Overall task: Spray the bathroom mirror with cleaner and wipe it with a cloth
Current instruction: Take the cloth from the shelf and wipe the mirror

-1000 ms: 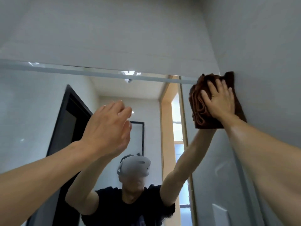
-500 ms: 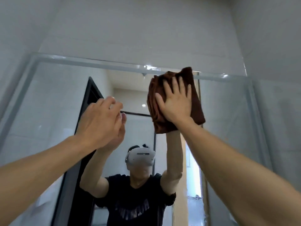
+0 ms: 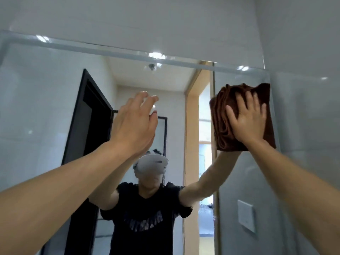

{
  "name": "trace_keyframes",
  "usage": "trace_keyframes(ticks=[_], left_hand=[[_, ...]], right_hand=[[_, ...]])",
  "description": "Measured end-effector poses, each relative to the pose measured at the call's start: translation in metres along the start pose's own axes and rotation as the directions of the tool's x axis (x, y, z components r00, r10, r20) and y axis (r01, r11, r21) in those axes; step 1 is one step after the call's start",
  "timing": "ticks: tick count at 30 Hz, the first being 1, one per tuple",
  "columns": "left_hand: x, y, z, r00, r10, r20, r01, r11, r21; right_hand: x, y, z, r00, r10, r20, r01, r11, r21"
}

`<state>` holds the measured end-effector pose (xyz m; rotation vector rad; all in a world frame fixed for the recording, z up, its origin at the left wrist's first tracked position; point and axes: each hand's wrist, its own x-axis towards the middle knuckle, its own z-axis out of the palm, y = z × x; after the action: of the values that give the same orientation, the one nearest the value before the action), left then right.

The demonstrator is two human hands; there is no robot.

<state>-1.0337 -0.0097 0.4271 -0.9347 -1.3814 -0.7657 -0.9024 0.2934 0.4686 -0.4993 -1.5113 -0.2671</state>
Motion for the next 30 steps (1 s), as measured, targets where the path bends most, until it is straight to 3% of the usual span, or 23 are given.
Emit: trace_keyframes(ticks=[4,8,13,16,19,24,30], left_hand=[[-0.017,0.002,-0.010,0.997,0.068,0.034,-0.067,0.997,-0.022],[-0.041,-0.007,-0.036,0.993,0.074,0.091,-0.075,0.997,0.003],[-0.068,-0.040,-0.067,0.996,0.068,0.057,-0.069,0.997,0.020],[-0.083,-0.056,-0.071,0.999,0.008,0.038,-0.008,1.000,0.015],[-0.099,-0.044,-0.065,1.000,-0.012,-0.022,0.012,1.000,-0.002],[-0.107,0.015,-0.037,0.999,-0.026,0.025,0.028,0.998,-0.052],[-0.096,0.043,0.004,0.996,-0.030,0.083,0.037,0.997,-0.072]], right_hand=[[-0.042,0.041,-0.002,0.991,0.135,-0.011,-0.136,0.990,-0.042],[-0.089,-0.001,-0.004,0.989,0.146,0.015,-0.145,0.988,-0.054],[-0.130,-0.115,-0.005,0.995,-0.079,0.058,0.082,0.995,-0.050],[-0.147,-0.181,0.003,0.959,-0.278,0.054,0.277,0.960,0.033],[-0.162,-0.206,0.011,0.915,-0.400,0.050,0.398,0.916,0.050],[-0.157,-0.163,0.007,0.877,-0.477,0.064,0.477,0.879,0.007],[-0.158,-0.053,0.005,0.960,-0.278,0.036,0.280,0.959,-0.050]])
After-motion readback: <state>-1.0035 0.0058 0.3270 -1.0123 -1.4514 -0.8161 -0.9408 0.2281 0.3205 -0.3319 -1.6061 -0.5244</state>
